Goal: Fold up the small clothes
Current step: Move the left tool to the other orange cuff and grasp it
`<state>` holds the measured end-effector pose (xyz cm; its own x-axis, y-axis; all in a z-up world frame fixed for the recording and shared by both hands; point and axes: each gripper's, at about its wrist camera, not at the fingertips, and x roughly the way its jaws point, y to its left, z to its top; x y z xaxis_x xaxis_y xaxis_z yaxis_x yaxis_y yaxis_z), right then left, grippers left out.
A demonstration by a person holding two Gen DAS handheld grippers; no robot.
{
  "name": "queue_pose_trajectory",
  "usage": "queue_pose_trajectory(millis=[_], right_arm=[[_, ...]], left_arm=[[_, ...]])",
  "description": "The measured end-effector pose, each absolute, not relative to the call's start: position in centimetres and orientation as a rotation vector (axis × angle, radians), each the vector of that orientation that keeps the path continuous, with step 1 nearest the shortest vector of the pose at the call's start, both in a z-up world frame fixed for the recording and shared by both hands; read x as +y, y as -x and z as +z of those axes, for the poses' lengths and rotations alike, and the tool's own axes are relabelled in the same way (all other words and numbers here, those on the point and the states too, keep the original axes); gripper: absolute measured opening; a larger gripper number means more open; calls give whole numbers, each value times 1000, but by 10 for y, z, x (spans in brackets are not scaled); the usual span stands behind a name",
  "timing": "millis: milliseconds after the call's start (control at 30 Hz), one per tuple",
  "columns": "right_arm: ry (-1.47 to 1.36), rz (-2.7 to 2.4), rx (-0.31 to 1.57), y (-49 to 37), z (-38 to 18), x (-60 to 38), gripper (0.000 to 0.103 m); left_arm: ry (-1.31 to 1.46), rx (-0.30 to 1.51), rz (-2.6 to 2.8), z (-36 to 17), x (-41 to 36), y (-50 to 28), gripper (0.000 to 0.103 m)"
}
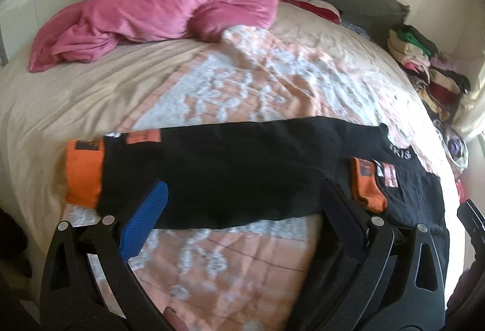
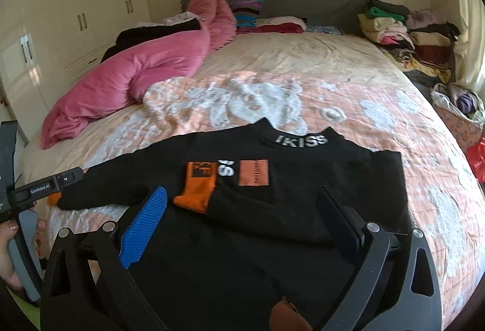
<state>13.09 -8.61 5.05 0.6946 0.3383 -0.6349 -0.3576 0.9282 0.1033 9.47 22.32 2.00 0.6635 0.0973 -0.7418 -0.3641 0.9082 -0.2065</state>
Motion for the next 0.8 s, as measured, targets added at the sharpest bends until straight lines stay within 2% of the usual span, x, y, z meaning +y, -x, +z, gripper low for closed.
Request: queue_pose_trajectory(millis=[800], right_arm=[[166,547,746,-124,40,-7,98]], left_arm=[[495,825,472,-4,306,-52,94]])
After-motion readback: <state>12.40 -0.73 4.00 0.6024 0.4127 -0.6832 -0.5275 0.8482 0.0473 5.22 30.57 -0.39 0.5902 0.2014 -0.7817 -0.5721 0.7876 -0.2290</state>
